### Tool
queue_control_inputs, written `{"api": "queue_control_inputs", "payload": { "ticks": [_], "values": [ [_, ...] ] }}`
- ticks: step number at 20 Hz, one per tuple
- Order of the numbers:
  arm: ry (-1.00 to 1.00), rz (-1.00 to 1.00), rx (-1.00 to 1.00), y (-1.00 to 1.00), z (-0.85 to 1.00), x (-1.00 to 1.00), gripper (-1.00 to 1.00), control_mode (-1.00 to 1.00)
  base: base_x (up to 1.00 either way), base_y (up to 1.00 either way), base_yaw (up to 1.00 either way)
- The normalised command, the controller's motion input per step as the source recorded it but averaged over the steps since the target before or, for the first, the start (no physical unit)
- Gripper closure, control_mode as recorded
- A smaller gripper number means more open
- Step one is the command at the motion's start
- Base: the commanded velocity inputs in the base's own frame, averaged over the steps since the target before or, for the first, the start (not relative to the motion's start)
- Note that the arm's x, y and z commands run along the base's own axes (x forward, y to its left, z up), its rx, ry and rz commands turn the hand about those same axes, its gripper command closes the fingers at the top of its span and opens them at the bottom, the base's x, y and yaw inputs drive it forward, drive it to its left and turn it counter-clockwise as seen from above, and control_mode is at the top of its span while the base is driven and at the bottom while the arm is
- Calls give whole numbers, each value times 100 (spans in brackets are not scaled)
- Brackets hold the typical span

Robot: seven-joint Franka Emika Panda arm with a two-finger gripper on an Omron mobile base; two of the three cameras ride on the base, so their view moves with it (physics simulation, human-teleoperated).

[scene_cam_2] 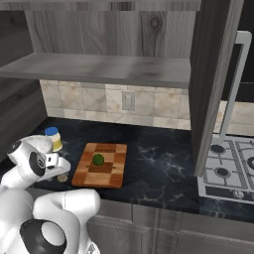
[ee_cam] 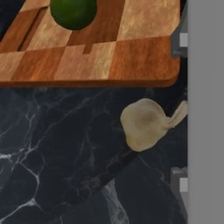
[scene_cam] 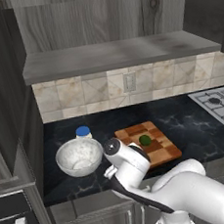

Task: Open the cabinet. Place the bowl and condiment on the counter. Then place the lime and garlic on the cutting board.

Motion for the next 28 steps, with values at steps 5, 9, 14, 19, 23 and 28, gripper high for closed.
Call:
{"api": "queue_control_inputs", "payload": {
  "ticks": [5,9,14,19,23,28],
  "values": [
    [0,1,0,-19,-35,0,-100,-100,0,0,0],
    [0,2,0,-32,-41,-1,-100,-100,0,0,0],
    [-1,3,1,-46,-36,0,-100,-100,0,0,0],
    [-2,3,4,-36,-19,0,-100,-100,0,0,0],
    [0,1,6,-14,-9,9,-100,-100,0,0,0],
    [-3,2,5,-14,-20,7,-100,-100,0,0,0]
  ]
}}
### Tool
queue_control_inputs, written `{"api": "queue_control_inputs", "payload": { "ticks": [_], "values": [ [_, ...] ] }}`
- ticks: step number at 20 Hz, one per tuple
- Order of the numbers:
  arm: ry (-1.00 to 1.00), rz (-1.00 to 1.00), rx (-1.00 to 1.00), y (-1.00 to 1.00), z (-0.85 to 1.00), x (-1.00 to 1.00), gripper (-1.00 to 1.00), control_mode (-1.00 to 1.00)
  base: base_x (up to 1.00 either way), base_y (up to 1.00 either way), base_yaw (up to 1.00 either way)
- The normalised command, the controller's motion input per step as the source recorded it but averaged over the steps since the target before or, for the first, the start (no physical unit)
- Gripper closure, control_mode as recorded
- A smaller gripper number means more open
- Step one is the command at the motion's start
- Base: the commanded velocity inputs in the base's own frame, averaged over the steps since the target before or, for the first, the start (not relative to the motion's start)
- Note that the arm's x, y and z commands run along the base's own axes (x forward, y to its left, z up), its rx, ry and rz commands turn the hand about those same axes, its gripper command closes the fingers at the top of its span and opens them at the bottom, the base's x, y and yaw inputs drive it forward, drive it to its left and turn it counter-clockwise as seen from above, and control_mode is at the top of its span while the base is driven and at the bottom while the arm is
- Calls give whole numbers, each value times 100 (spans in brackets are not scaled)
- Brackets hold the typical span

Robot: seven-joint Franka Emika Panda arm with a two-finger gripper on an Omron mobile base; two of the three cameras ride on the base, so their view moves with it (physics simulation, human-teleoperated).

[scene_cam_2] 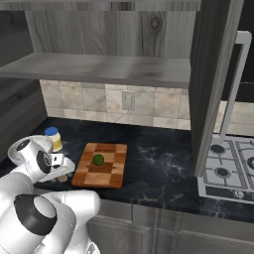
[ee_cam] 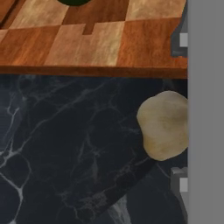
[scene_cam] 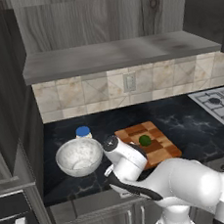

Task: Open the cabinet. Place the bowl and condiment on the counter. Then place the lime and garlic on the cutting board.

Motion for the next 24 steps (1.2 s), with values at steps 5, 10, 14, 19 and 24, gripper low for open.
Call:
{"api": "queue_control_inputs", "payload": {
  "ticks": [5,10,14,19,24],
  "values": [
    [-2,2,3,-14,-33,2,-100,-100,0,0,0],
    [0,2,1,-13,-42,0,-100,-100,0,0,0],
    [0,2,0,-16,-43,0,-100,-100,0,0,0],
    [-1,2,0,-19,-35,-2,-100,-100,0,0,0],
    [-2,1,0,-16,-25,-4,-100,-100,0,0,0]
  ]
}}
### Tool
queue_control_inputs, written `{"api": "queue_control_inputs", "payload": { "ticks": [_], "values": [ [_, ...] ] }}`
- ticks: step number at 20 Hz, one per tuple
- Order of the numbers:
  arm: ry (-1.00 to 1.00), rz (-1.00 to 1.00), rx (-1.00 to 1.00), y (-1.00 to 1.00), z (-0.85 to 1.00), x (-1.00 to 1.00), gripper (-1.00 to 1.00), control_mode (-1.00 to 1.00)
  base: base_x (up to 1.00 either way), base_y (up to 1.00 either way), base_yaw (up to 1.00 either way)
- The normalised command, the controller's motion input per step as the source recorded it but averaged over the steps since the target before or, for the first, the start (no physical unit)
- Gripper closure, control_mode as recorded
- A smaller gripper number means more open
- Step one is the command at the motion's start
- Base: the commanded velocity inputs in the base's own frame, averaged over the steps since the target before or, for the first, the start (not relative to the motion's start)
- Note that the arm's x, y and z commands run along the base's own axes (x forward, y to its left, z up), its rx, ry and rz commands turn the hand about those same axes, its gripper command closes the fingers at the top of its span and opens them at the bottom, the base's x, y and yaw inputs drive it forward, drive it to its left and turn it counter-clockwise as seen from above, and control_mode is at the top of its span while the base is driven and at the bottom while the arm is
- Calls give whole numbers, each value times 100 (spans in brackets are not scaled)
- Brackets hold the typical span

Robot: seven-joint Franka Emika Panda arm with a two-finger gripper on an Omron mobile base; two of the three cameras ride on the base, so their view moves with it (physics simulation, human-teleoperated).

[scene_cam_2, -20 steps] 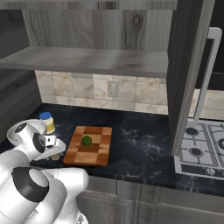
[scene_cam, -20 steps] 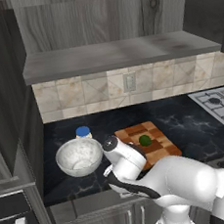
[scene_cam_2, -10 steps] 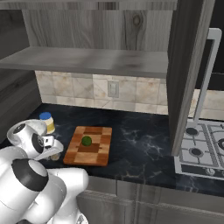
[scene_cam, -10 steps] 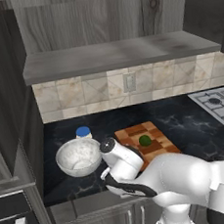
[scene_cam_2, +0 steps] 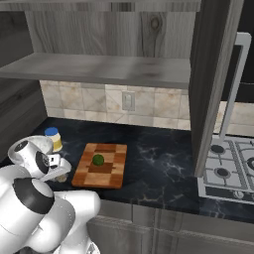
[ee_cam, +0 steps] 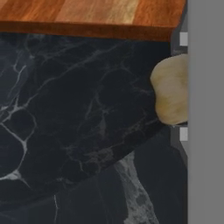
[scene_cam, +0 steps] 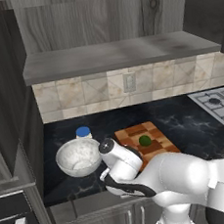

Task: Open the cabinet. Place the bowl and condiment on the counter. Then place the lime and garlic on the cutting board.

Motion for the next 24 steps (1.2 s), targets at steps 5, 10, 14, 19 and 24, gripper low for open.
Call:
{"api": "queue_control_inputs", "payload": {
  "ticks": [5,10,14,19,24],
  "values": [
    [-1,1,0,-6,-6,0,100,-100,0,0,0],
    [0,0,0,0,0,0,100,-100,0,0,0],
    [0,0,0,-8,8,0,100,-100,0,0,0],
    [0,0,0,-16,25,0,100,-100,0,0,0],
    [0,0,0,-22,32,0,100,-100,0,0,0]
  ]
}}
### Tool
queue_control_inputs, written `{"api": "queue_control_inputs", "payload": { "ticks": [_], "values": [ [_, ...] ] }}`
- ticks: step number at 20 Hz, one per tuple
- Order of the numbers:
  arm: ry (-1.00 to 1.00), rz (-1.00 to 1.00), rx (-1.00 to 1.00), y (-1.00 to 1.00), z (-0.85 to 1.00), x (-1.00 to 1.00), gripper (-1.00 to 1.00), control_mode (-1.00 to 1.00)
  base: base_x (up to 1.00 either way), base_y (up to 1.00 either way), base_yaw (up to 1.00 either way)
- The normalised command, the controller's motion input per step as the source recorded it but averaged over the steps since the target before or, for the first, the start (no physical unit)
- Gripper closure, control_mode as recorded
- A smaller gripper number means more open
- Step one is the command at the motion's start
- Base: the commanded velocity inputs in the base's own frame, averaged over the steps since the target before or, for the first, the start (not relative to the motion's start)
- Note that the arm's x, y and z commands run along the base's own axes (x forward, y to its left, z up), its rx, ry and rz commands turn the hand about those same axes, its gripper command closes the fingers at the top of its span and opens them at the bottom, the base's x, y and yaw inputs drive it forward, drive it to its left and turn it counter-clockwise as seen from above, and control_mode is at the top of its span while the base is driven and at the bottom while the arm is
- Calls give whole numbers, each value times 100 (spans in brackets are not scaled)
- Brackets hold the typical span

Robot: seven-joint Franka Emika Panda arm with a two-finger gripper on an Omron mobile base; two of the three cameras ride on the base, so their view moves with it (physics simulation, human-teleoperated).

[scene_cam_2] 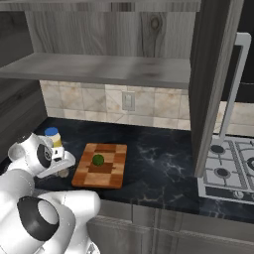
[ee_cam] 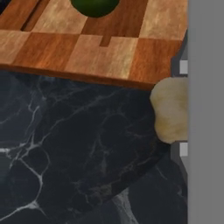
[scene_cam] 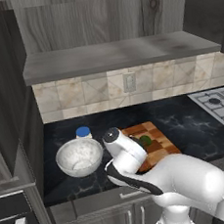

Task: Open the cabinet. Place the bowl and condiment on the counter. Then place the lime and garlic on the cutting board.

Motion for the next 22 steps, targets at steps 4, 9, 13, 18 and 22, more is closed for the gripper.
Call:
{"api": "queue_control_inputs", "payload": {
  "ticks": [4,9,13,18,22],
  "values": [
    [-3,0,-3,-45,14,-1,100,-100,0,0,0],
    [-5,1,-1,-55,3,0,100,-100,0,0,0],
    [-5,3,0,-51,0,8,100,-100,0,0,0],
    [-4,7,0,-35,0,16,100,-100,0,0,0],
    [-3,6,0,-37,-3,0,100,-100,0,0,0]
  ]
}}
